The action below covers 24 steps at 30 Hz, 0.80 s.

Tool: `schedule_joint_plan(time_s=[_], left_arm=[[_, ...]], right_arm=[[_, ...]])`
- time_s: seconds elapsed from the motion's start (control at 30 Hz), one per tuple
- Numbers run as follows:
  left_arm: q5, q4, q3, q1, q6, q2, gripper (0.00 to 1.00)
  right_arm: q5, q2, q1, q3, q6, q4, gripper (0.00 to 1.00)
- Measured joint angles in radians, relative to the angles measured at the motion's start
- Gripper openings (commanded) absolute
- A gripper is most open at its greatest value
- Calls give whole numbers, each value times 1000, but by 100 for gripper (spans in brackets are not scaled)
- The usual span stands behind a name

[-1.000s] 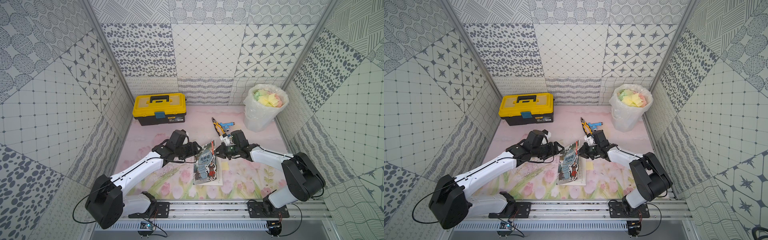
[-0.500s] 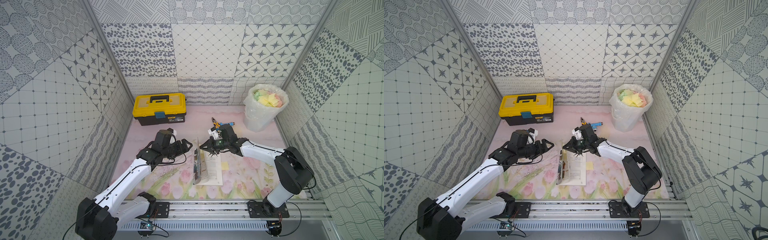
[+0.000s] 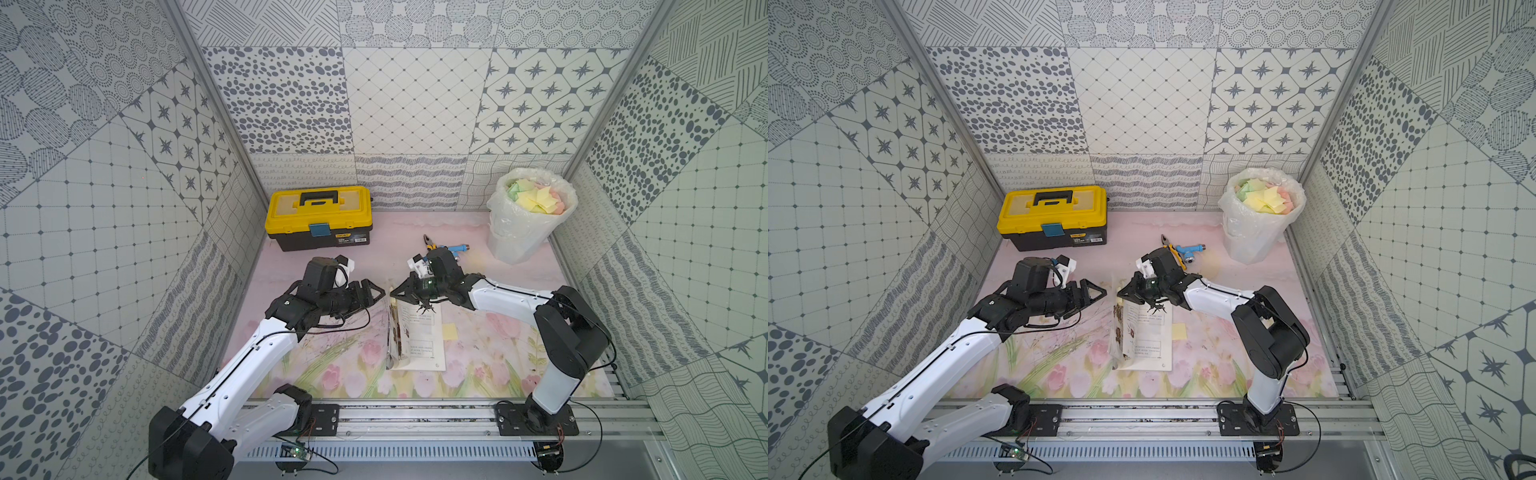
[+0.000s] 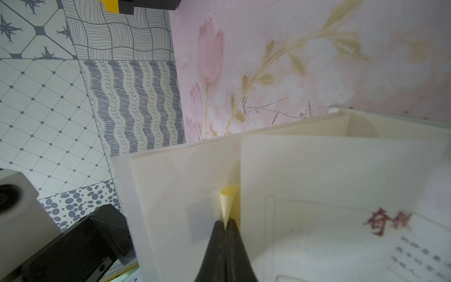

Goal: Peel off the used sticky note
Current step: Open the book at the center of the board.

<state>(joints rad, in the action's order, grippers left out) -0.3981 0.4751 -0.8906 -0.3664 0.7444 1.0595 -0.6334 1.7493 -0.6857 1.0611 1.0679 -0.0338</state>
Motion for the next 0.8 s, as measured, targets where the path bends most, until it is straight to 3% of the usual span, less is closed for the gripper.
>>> schedule_joint_plan(time_s=[0.37, 0.8], left_arm=[[-69, -22, -158, -116, 39, 95, 59], [-66, -66, -74, -176, 124, 235, 57]], right_arm=[[7, 35, -1, 0, 3, -2, 0], [15, 35, -3, 0, 1, 0, 0]])
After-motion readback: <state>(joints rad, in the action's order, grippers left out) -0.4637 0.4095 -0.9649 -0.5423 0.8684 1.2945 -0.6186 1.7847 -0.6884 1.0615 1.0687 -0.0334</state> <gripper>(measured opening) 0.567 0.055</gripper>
